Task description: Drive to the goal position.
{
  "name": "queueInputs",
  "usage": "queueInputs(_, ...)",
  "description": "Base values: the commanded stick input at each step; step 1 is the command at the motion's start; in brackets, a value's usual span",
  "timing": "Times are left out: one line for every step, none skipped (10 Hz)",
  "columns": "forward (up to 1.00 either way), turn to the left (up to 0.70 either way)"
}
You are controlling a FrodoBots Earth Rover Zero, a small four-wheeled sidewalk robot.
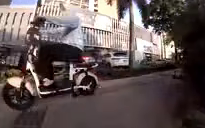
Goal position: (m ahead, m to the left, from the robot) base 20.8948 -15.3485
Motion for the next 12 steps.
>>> queueInputs(0.45,-0.26)
queueInputs(0.45,-0.26)
queueInputs(0.45,-0.26)
queueInputs(0.45,-0.26)
queueInputs(0.45,-0.26)
queueInputs(0.45,-0.26)
queueInputs(0.45,-0.26)
queueInputs(0.45,-0.18)
queueInputs(0.45,0.0)
queueInputs(0.45,0.0)
queueInputs(0.45,0.0)
queueInputs(0.45,-0.01)
